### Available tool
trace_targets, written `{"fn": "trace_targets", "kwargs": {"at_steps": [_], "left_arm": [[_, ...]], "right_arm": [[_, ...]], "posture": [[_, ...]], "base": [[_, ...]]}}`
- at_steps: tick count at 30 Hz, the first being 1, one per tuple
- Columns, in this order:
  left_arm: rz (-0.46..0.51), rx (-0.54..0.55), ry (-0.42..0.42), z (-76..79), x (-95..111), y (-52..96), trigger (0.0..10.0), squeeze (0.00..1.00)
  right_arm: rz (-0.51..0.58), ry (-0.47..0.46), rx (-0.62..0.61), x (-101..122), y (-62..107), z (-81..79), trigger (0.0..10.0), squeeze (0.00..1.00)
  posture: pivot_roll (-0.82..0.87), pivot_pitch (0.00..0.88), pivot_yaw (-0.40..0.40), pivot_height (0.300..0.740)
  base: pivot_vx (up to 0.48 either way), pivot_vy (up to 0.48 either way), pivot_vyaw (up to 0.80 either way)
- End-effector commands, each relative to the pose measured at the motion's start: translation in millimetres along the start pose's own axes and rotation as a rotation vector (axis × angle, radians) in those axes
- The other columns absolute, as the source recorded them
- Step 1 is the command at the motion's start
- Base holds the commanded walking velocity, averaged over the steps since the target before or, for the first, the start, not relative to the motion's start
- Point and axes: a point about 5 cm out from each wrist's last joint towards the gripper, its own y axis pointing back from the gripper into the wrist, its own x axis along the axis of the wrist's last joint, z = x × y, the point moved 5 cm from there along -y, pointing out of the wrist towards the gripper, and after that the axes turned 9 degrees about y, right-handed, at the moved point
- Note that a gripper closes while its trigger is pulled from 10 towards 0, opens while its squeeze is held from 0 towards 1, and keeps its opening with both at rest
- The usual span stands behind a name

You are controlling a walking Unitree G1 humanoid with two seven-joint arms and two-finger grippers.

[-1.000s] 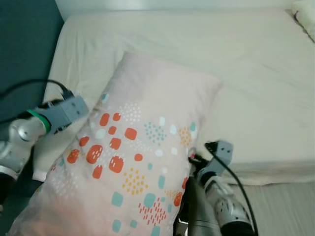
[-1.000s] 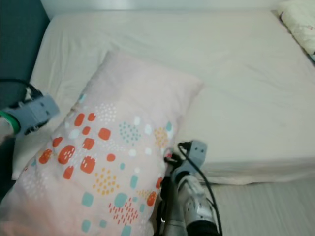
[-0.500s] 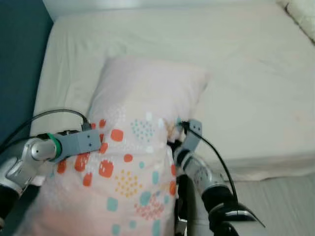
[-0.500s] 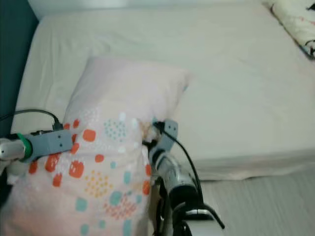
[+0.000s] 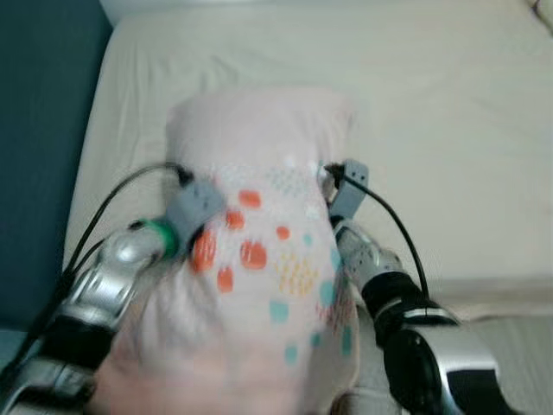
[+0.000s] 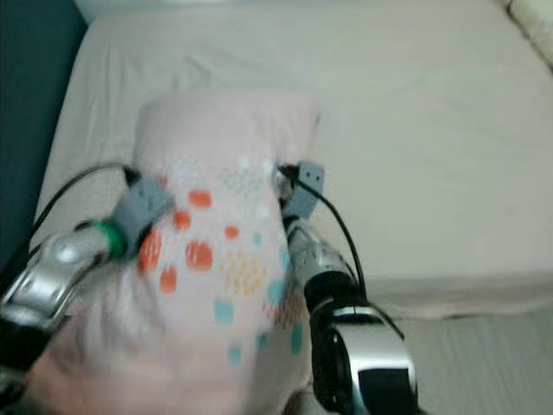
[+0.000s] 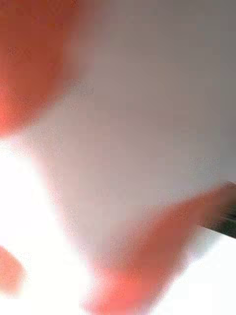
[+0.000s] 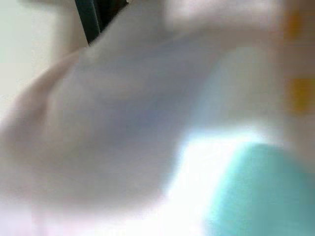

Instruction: Clean up the room

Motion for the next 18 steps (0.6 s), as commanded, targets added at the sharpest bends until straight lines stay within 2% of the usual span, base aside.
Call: {"fn": "trace_targets", "kwargs": {"at_steps": [1,2,3,6,7,8,10,11,12,13,14,17,18], "left_arm": [[0.13,0.114,0.033,-18.2,38.4,-5.6,10.0,0.0],[0.13,0.114,0.033,-18.2,38.4,-5.6,10.0,0.0],[0.177,0.209,0.036,-37.8,56.7,-4.9,10.0,0.0],[0.272,0.381,0.027,-73.1,95.1,4.2,10.0,0.0],[0.292,0.413,0.026,-79.1,103.8,7.7,10.0,0.0],[0.292,0.413,0.026,-79.1,103.8,7.7,10.0,0.0],[0.344,0.522,0.006,-99.9,127.3,21.8,10.0,0.0],[0.344,0.522,0.006,-99.9,127.3,21.8,10.0,0.0],[0.359,0.566,-0.005,-107.2,134.7,27.7,10.0,0.0],[0.388,0.657,-0.038,-121.1,146.8,40.8,10.0,0.0],[0.388,0.657,-0.038,-121.1,146.8,40.8,10.0,0.0],[0.408,0.764,-0.102,-137.7,156.9,59.4,10.0,0.0],[0.408,0.764,-0.102,-137.7,156.9,59.4,10.0,0.0]], "right_arm": [[0.075,0.049,0.157,25.0,-8.2,-39.8,10.0,0.0],[0.075,0.049,0.157,25.0,-8.2,-39.8,10.0,0.0],[0.121,0.07,0.191,43.0,-9.6,-47.8,10.0,0.0],[0.221,0.111,0.216,83.1,-9.8,-56.1,10.0,0.0],[0.247,0.118,0.211,93.1,-9.3,-55.9,10.0,0.0],[0.247,0.118,0.211,93.1,-9.3,-55.9,10.0,0.0],[0.32,0.136,0.183,124.6,-6.2,-53.0,10.0,0.0],[0.32,0.136,0.183,124.6,-6.2,-53.0,10.0,0.0],[0.345,0.143,0.174,134.8,-4.8,-52.1,10.0,0.0],[0.374,0.173,0.151,149.3,-2.7,-50.6,10.0,0.0],[0.374,0.173,0.151,149.3,-2.7,-50.6,10.0,0.0],[0.388,0.197,0.143,158.7,-1.4,-51.5,10.0,0.0],[0.388,0.197,0.143,158.7,-1.4,-51.5,10.0,0.0]], "posture": [[0.01,0.262,0.071,0.598],[0.01,0.262,0.071,0.598],[0.01,0.262,0.071,0.598],[0.02,0.255,0.062,0.598],[0.03,0.254,0.062,0.598],[0.03,0.254,0.062,0.598],[0.04,0.251,0.061,0.598],[0.04,0.251,0.061,0.598],[0.04,0.251,0.061,0.598],[0.04,0.249,0.058,0.598],[0.04,0.249,0.058,0.598],[0.05,0.248,0.055,0.598],[0.05,0.248,0.055,0.598]], "base": [[0.0,0.0,0.0],[0.0,0.0,0.0],[0.0,0.0,0.0],[0.0,0.0,0.0],[0.0,0.0,0.0],[0.0,0.0,0.0],[0.0,0.0,0.0],[0.0,0.0,0.0],[0.0,0.0,0.0],[0.0,0.0,0.0],[0.0,0.0,0.0],[0.0,0.0,0.0],[0.0,0.0,0.0]]}}
